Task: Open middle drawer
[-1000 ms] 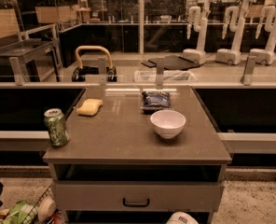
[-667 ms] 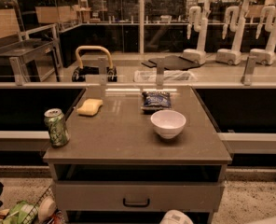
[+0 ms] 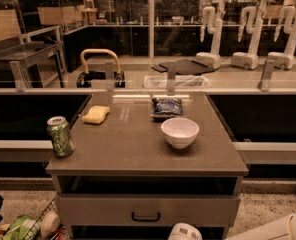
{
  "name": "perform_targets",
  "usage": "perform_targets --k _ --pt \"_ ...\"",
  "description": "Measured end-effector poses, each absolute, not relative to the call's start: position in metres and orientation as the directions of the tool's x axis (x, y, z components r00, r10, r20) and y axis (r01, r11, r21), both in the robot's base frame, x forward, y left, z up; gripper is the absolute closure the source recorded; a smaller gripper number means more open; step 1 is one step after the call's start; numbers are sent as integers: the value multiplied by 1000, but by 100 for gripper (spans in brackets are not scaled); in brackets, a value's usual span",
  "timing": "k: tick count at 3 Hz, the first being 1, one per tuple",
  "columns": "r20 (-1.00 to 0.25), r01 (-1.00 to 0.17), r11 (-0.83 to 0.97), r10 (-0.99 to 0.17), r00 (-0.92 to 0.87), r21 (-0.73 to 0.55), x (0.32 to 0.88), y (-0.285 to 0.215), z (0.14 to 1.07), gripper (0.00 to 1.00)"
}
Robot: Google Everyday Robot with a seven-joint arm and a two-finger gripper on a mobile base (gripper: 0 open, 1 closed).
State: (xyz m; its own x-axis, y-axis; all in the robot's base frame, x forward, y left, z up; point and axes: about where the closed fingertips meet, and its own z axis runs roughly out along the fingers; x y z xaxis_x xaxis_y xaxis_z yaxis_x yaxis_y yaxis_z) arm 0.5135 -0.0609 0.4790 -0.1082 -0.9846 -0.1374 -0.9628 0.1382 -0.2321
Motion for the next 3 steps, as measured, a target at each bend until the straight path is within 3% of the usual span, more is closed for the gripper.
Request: perform_targets --k 3 --pt "-68 -948 82 -996 -64 -307 572 -57 432 0"
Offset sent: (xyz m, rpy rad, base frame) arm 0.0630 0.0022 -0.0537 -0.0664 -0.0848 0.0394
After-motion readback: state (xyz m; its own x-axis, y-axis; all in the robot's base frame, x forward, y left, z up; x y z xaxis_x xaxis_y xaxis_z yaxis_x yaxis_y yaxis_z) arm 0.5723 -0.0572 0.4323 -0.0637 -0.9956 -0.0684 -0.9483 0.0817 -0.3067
